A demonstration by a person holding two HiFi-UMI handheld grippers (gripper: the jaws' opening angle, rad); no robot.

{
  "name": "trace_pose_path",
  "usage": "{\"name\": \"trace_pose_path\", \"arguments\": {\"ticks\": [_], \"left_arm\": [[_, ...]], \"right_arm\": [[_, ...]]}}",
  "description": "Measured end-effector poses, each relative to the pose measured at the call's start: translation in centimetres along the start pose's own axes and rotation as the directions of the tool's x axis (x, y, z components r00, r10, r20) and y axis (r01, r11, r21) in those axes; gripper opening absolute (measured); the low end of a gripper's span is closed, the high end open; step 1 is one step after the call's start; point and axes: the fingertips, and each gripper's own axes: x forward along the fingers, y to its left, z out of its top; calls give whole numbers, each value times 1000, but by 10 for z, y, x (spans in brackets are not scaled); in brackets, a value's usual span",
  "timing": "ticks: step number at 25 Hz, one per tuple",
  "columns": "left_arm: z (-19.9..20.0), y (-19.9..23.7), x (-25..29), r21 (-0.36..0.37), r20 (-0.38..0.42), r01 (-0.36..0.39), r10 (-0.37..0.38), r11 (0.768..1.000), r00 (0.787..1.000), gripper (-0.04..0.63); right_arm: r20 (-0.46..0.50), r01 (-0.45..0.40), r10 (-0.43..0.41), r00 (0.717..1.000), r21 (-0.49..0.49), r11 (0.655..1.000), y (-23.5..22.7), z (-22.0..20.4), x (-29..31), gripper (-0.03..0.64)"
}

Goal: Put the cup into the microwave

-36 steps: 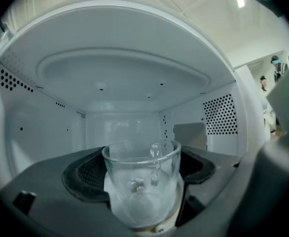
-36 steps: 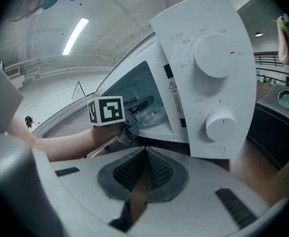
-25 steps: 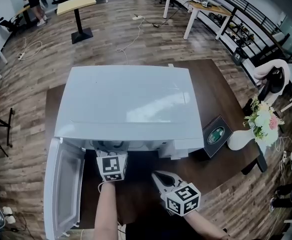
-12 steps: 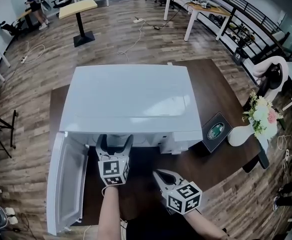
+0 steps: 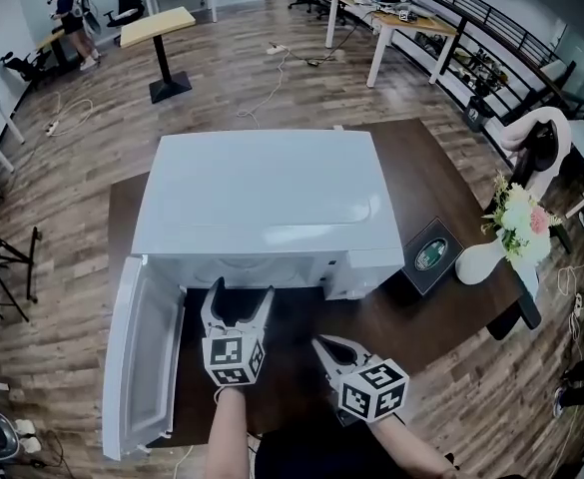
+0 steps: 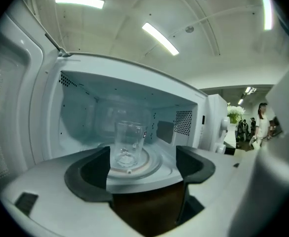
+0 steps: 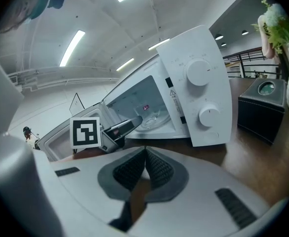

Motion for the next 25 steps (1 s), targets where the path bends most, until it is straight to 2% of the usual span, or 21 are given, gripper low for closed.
{"name": "trace_pose_path", "arguments": {"ticks": [6, 12, 18, 20, 22, 25], "left_arm": [[1, -12, -26, -16, -5, 10, -10, 1000, 1000, 413], [1, -29, -48, 3, -36, 42, -42, 999, 998, 413], [13, -40, -68, 24, -13, 12, -11, 1000, 1000, 407], [18, -43, -74, 34, 0, -3, 3, 999, 1000, 384], [23, -46, -80, 50, 13, -22, 22, 999, 1000, 311], [30, -53, -86, 63, 23, -26, 25, 998, 999, 288]], "right_arm": [[22, 12, -12, 1000, 7, 1000, -2, 4, -6, -6], [45, 22, -23, 999, 5, 1000, -5, 10, -10, -6], [59, 16, -15, 998, -8, 1000, -7, 21, -14, -6], [64, 6, -5, 998, -26, 1000, -6, 27, -17, -6], [67, -3, 7, 998, -54, 999, -5, 34, -21, -6], [79, -12, 19, 997, -93, 996, -6, 44, -29, -6]]}}
